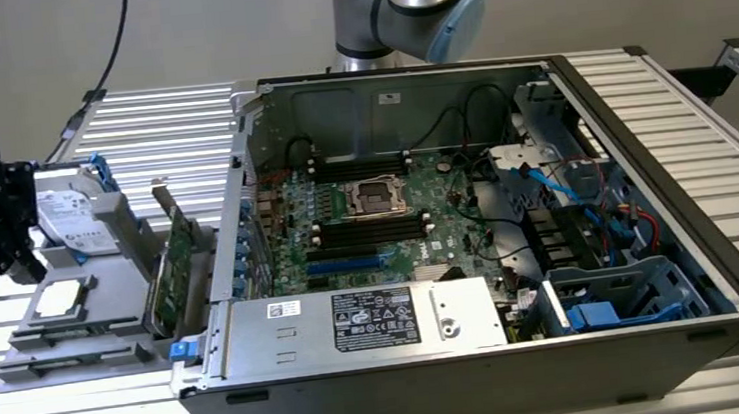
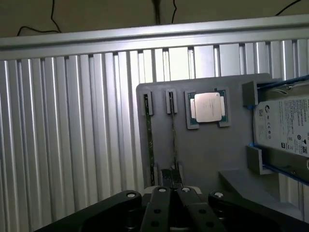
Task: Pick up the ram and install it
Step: 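Pick up the ram and move it above insertion slot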
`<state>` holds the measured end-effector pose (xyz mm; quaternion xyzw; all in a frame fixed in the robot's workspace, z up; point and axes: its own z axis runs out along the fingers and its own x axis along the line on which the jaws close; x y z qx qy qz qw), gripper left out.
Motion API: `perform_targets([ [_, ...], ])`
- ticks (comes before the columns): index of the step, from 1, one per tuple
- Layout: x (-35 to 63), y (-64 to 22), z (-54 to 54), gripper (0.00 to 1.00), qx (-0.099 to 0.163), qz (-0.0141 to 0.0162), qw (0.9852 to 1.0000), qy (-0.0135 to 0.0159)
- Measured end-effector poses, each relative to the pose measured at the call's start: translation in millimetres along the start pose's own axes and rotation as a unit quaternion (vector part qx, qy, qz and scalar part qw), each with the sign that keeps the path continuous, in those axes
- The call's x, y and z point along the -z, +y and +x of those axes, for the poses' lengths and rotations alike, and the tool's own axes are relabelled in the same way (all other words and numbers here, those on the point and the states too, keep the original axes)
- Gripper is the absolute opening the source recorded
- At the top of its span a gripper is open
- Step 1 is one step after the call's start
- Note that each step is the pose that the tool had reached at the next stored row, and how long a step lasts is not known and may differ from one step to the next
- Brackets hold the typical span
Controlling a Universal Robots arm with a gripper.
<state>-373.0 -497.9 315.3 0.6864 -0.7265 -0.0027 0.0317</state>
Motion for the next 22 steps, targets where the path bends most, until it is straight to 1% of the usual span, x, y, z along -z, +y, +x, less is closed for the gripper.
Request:
perform_targets([
  [3, 0.0, 0.0, 0.0, 0.12, 0.001, 0.0001, 1.0, 0.0],
  [4, 0.0, 0.0, 0.0, 0.16, 0.001, 0.0001, 1.0, 0.0],
  [5, 0.0, 0.0, 0.0, 0.16, 0.001, 0.0001, 1.0, 0.0],
  [7, -0.1, -0.1, 0.1, 0.3, 0.001, 0.0001, 1.0, 0.0],
  [10, -4.7, -0.3, 4.2, 0.3, 0.001, 0.0001, 1.0, 0.0],
  [18, -20.1, -2.0, 22.0, 0.3, 0.003, -0.0001, 1.0, 0.0001],
  [22, -27.5, -2.5, 25.4, 0.3, 0.014, 0.0, 0.9999, 0.0004],
])
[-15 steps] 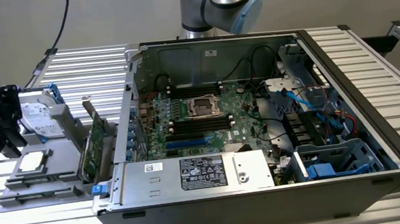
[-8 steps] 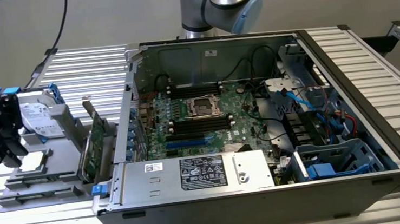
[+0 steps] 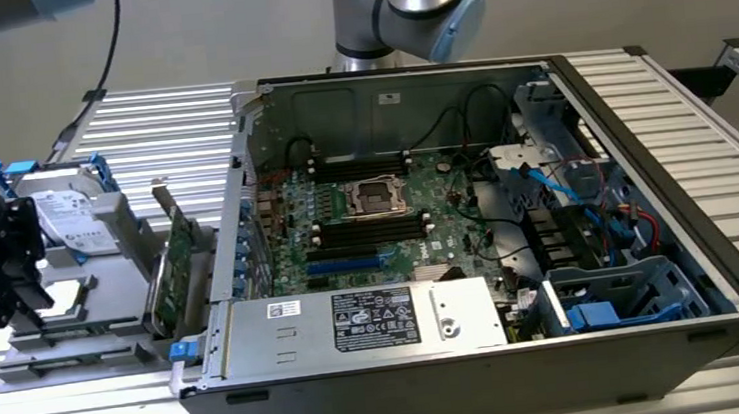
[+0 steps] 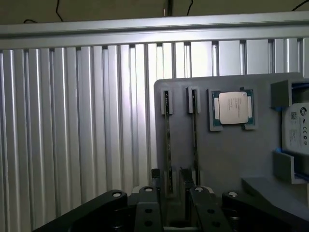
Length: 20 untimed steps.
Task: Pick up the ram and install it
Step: 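Pick up the ram and move it above insertion slot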
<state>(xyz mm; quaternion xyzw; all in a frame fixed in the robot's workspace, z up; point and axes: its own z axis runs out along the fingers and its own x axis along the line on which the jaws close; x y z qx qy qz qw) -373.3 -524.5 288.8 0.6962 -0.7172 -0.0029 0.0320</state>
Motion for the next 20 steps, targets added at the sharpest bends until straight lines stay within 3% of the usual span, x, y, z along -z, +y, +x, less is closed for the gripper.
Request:
perform_targets([
  [7, -12.8, -0.7, 1.4, 0.3, 0.034, 0.0011, 0.9994, 0.0012],
  [20, -36.6, -1.9, 4.3, 0.3, 0.084, 0.003, 0.9965, 0.0029],
])
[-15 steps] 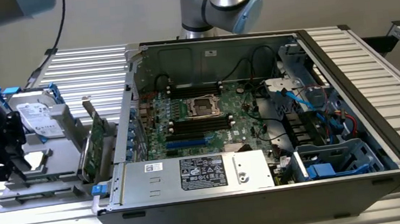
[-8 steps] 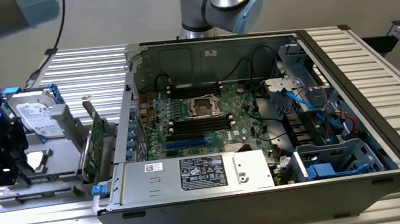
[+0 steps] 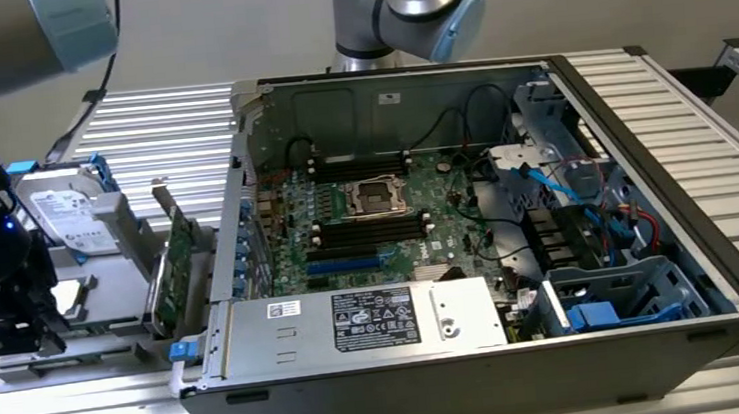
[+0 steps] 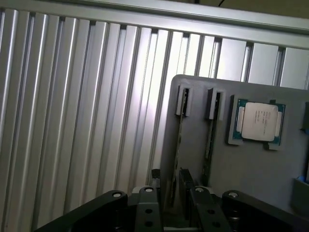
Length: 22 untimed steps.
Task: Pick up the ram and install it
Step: 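Pick up the ram and move it above insertion slot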
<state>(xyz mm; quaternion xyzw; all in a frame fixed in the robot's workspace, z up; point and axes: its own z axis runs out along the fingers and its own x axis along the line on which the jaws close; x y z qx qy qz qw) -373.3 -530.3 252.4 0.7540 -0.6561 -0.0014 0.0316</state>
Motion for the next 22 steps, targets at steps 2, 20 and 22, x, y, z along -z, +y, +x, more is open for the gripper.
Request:
perform_targets([
  [2, -3.6, 0.1, 0.0, 0.3, 0.0, 0.0, 1.0, 0.0001],
  [20, -36.4, 4.2, -3.7, 0.3, 0.0, 0.0, 1.0, 0.0],
  [22, -39.9, 4.0, -6.9, 0.3, -0.001, -0.0001, 1.0, 0.0],
])
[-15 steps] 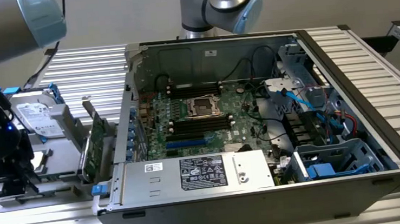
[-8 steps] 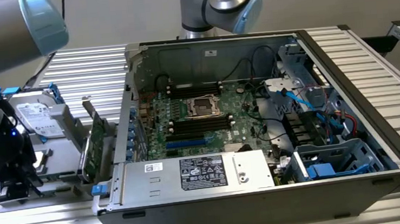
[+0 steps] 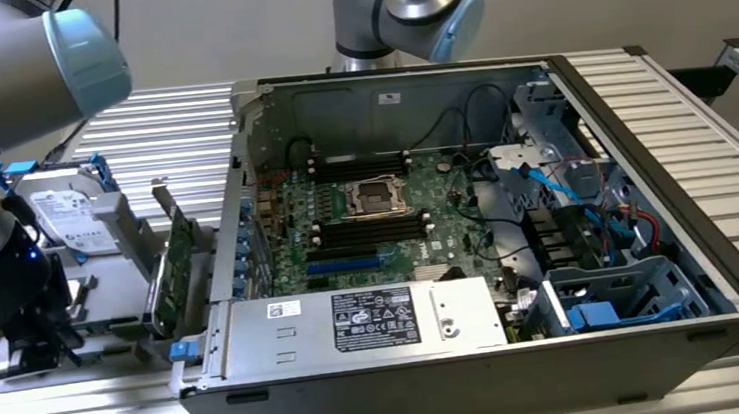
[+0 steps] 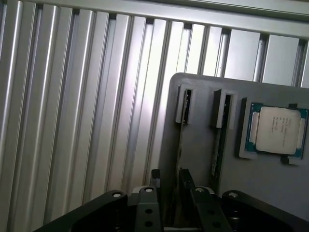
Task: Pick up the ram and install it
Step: 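Pick up the ram and move it above insertion slot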
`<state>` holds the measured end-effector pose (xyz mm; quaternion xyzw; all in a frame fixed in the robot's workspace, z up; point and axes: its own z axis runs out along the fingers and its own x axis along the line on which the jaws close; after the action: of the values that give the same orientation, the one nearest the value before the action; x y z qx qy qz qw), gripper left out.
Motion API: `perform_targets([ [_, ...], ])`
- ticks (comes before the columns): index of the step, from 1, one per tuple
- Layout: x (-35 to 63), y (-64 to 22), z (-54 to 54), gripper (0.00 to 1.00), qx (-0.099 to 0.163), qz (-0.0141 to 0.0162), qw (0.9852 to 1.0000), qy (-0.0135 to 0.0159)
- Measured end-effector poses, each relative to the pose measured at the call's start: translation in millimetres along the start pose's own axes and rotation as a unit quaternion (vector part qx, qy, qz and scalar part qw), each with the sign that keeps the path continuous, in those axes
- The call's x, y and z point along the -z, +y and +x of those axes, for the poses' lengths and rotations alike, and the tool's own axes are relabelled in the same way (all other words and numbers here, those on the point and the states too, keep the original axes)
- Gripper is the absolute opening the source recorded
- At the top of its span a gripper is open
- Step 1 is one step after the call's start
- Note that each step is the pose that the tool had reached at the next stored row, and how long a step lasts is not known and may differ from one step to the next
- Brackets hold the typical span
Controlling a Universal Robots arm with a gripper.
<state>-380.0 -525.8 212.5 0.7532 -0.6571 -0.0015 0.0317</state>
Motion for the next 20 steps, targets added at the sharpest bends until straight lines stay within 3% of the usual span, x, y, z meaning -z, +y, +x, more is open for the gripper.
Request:
perform_targets([
  [5, -9.0, -0.3, -4.7, 0.3, -0.002, 0.0005, 1.0, -0.0001],
  [10, -16.9, 2.1, -5.5, 0.3, -0.011, 0.0038, 0.9999, -0.0001],
  [20, -19.0, 2.2, -5.7, 0.28, -0.02, 0.005, 0.9998, -0.0002],
])
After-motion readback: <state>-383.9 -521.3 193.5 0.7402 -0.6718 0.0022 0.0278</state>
